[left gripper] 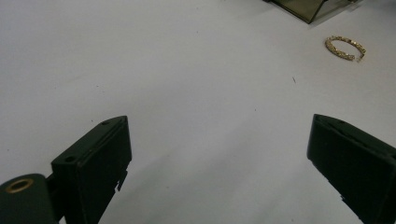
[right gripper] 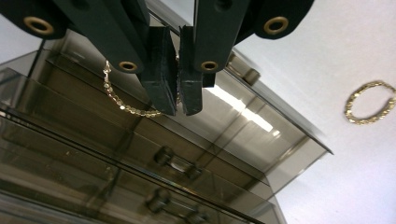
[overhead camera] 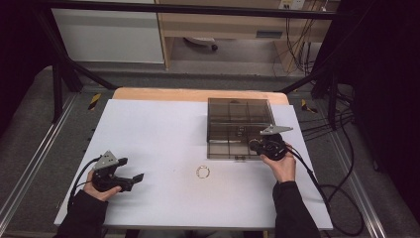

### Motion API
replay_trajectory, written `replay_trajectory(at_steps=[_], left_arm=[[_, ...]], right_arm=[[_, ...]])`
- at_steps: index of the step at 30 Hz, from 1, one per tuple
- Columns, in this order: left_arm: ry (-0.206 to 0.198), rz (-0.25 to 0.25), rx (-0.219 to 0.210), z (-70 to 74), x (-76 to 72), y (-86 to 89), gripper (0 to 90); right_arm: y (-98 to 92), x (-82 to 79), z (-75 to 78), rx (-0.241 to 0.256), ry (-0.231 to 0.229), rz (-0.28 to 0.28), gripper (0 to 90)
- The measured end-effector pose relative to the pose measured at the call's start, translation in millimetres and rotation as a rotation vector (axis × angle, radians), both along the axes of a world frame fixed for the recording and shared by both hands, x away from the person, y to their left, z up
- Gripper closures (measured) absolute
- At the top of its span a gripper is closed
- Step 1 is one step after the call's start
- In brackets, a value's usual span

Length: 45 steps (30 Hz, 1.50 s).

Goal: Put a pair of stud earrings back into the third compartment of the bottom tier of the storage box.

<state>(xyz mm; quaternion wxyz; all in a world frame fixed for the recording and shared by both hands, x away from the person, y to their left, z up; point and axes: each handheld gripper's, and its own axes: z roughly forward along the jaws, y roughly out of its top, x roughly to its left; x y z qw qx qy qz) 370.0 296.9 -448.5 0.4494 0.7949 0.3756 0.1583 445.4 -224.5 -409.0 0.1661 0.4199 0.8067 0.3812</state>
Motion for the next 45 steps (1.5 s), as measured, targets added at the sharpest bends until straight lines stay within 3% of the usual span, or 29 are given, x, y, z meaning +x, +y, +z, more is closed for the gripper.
replay_trajectory(at_steps=[32,45], left_arm=[[0.001,0.0,0.003,-0.3,0.1,-0.2,6.4],[-0.001,0.0,0.002,0.0,-0.1,0.1,6.4]], right_arm=[[-4.2,12.6,-23.0,-0.027,0.06,-0.044,85.9],[-4.3,14.2,-25.4,-0.042,0.068,-0.057,84.0]])
